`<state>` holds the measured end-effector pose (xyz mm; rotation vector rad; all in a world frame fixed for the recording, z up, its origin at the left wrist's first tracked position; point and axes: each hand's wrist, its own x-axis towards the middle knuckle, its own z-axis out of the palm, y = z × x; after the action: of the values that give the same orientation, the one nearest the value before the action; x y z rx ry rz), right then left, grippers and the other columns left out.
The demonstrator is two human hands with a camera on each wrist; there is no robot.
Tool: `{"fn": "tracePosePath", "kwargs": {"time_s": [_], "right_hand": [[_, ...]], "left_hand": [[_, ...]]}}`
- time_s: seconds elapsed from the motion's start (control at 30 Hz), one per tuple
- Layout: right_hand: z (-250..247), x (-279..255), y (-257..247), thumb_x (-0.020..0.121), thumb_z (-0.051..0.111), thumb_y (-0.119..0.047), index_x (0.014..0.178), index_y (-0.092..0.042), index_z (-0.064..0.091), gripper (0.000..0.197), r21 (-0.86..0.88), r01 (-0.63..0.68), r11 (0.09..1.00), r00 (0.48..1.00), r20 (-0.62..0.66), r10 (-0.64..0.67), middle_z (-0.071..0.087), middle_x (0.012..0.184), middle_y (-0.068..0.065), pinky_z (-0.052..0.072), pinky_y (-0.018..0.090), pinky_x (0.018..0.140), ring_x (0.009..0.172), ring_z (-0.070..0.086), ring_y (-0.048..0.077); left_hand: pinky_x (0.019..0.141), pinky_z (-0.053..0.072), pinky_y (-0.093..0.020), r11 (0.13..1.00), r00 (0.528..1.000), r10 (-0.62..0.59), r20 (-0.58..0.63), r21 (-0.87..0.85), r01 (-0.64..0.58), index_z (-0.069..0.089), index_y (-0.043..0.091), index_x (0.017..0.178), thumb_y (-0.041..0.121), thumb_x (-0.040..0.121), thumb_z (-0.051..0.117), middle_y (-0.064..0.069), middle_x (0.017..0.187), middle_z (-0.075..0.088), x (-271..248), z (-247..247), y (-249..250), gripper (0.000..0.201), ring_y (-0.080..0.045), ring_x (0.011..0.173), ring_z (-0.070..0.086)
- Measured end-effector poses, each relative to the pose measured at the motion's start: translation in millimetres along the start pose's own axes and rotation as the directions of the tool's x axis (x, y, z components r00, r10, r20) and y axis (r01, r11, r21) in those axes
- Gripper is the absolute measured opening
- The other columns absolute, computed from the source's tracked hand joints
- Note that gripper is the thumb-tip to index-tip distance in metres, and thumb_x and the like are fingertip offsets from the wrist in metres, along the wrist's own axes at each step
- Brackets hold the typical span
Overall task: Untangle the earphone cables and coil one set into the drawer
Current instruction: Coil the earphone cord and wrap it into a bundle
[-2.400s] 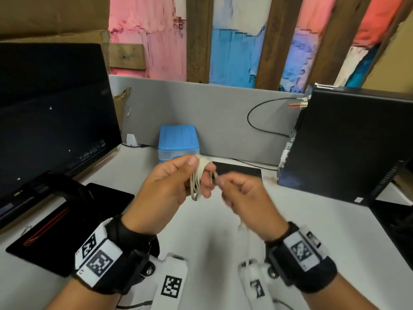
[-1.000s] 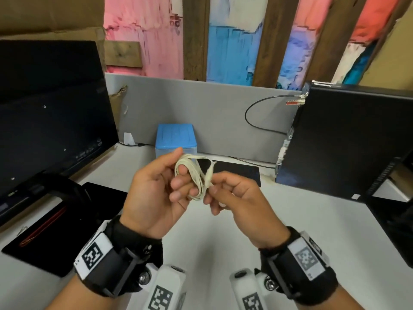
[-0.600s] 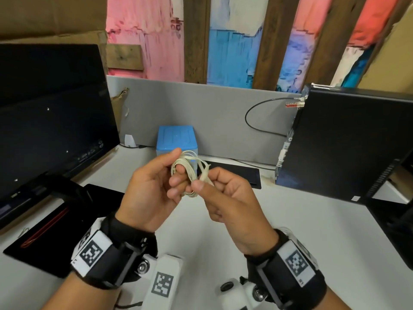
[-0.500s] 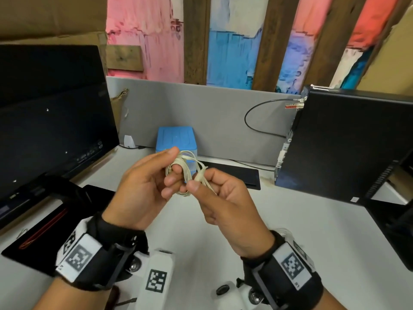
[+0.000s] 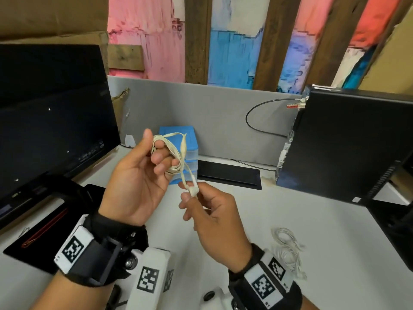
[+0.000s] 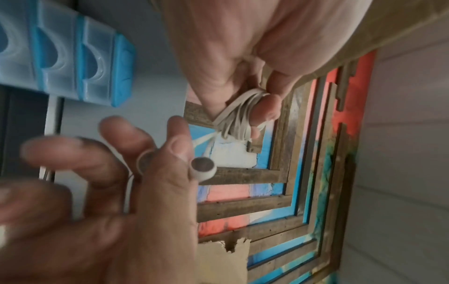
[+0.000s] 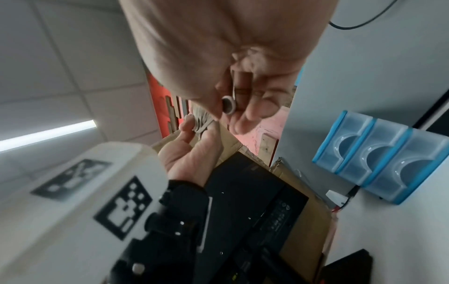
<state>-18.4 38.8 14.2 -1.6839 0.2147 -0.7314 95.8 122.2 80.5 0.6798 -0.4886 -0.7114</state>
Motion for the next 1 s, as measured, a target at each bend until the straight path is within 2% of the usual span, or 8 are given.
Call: {"fn": "tracePosePath", "kwargs": {"time_s": [0.07,0.17,0.3,0.37,0.47,0.67,0.83,1.0], "right_hand": [[0,0,0,0.089,0.067,-0.012,0.112,-0.026,0.067,0.027,-0.027,-0.003,1.000,1.000,0.030,0.003,0.066,0.088,0.001,0.050,0.022,0.061,0.082,0.063,0.011],[-6,4,-1,0.077,0.070,-0.017,0.133,-0.030,0.052,0.060,-0.045,0.041,0.998,0.999,-0.007,-0.042,0.064,0.114,-0.010,0.053,0.029,0.087,0.111,0.059,0.006],[-26,21,-15,0.078,0.071,-0.023,0.140,-0.031,0.045,0.067,-0.015,0.103,0.995,0.994,-0.017,-0.104,0.058,0.131,-0.010,0.050,0.033,0.097,0.122,0.055,0.006],[-33,29,-23,0.083,0.071,-0.020,0.141,-0.026,0.048,0.063,-0.100,0.149,0.984,0.988,0.056,-0.144,0.058,0.131,-0.009,0.053,0.037,0.095,0.118,0.058,0.009],[-36,37,-29,0.088,0.068,-0.016,0.131,-0.020,0.062,0.043,-0.235,0.202,0.951,0.970,0.180,-0.162,0.067,0.114,-0.007,0.056,0.047,0.077,0.096,0.065,0.013],[-33,39,-31,0.092,0.064,-0.017,0.120,-0.025,0.069,0.029,-0.372,0.226,0.900,0.971,0.161,-0.178,0.070,0.096,-0.004,0.057,0.037,0.067,0.076,0.068,0.016],[-31,41,-33,0.089,0.064,-0.010,0.132,-0.028,0.060,0.047,-0.400,0.212,0.892,0.968,0.212,-0.135,0.064,0.085,-0.016,0.048,0.014,0.069,0.073,0.060,0.003],[-29,43,-36,0.086,0.067,-0.020,0.123,-0.034,0.065,0.040,-0.522,0.305,0.797,0.950,0.223,-0.217,0.060,0.093,-0.009,0.055,0.036,0.074,0.082,0.061,0.010]], "left_hand": [[0.063,0.050,-0.020,0.994,0.999,0.041,0.002,0.101,-0.041,0.053,0.015,0.070,0.036,0.097,0.044,0.006,0.055,0.034,-2,0,-1,0.035,-0.007,0.044,0.034],[0.060,0.045,-0.022,0.960,0.997,0.080,0.013,0.268,-0.080,0.054,0.012,0.069,0.031,0.095,0.049,0.004,0.051,0.035,-3,-1,-5,0.033,-0.009,0.043,0.038],[0.051,0.037,-0.019,0.835,0.992,0.097,0.086,0.536,-0.128,0.057,0.009,0.063,0.023,0.093,0.057,-0.007,0.056,0.039,-4,-1,-18,0.033,-0.008,0.044,0.041],[0.046,0.037,-0.014,0.781,0.988,0.120,0.095,0.606,-0.153,0.052,0.002,0.062,0.013,0.096,0.052,-0.004,0.051,0.043,-4,1,-24,0.036,-0.007,0.043,0.039],[0.048,0.040,-0.017,0.751,0.985,0.153,0.078,0.639,-0.167,0.054,-0.003,0.066,0.012,0.098,0.048,-0.008,0.052,0.040,-2,-2,-28,0.035,-0.008,0.045,0.039],[0.048,0.039,-0.025,0.752,0.971,0.238,0.020,0.629,-0.197,0.053,-0.015,0.080,0.013,0.099,0.047,0.004,0.048,0.044,0,-2,-43,0.036,-0.011,0.048,0.040],[0.042,0.036,-0.018,0.732,0.938,0.347,0.019,0.619,-0.283,0.055,0.007,0.059,0.008,0.099,0.046,0.008,0.047,0.048,-6,3,-46,0.040,-0.008,0.044,0.040],[0.044,0.036,-0.017,0.770,0.923,0.386,0.000,0.551,-0.322,0.060,0.024,0.048,0.004,0.095,0.050,0.006,0.057,0.045,-3,2,-47,0.053,-0.006,0.047,0.043]]}}
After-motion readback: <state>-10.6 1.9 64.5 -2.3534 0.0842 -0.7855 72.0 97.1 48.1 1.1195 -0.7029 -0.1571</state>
